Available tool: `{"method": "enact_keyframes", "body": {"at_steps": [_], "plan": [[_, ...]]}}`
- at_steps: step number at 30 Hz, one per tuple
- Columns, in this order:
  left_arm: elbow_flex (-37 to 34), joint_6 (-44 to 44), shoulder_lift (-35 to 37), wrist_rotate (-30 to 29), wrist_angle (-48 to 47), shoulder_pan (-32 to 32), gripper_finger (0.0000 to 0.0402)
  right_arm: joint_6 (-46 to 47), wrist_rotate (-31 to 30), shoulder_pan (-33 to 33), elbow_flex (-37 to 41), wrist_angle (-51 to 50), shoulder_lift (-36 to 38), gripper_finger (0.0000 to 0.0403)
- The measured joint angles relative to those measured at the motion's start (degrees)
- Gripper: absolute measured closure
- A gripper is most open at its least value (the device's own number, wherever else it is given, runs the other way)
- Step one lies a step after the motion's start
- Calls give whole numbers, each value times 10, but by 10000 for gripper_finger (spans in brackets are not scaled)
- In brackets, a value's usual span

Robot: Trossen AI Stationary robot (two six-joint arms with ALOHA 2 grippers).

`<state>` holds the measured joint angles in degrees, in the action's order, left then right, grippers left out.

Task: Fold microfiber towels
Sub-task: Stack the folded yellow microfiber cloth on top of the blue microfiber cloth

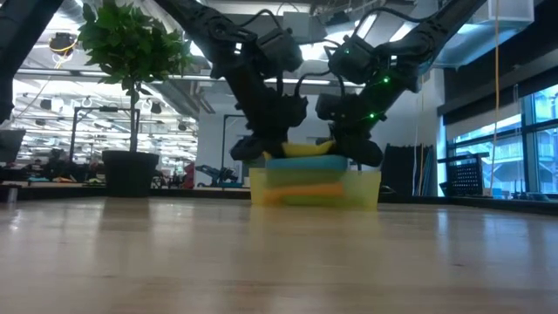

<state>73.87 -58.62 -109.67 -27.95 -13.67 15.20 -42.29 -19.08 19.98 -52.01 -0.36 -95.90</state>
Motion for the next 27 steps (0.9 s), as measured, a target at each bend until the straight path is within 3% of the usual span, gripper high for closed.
{"method": "enact_keyframes", "body": {"at_steps": [3,8,15,22,27], "plan": [[0,-2,0,19,-15,0,367,7,20,0,0,-18,0,345],[0,15,4,20,-27,-1,323,39,19,0,0,-41,5,257],[-1,26,34,-16,-37,-22,288,54,-36,-20,0,-77,37,154],[0,66,81,-11,-70,-30,286,96,-2,-34,-1,-128,126,135],[0,149,123,89,-80,-26,289,152,115,-27,-1,-124,181,136]]}}
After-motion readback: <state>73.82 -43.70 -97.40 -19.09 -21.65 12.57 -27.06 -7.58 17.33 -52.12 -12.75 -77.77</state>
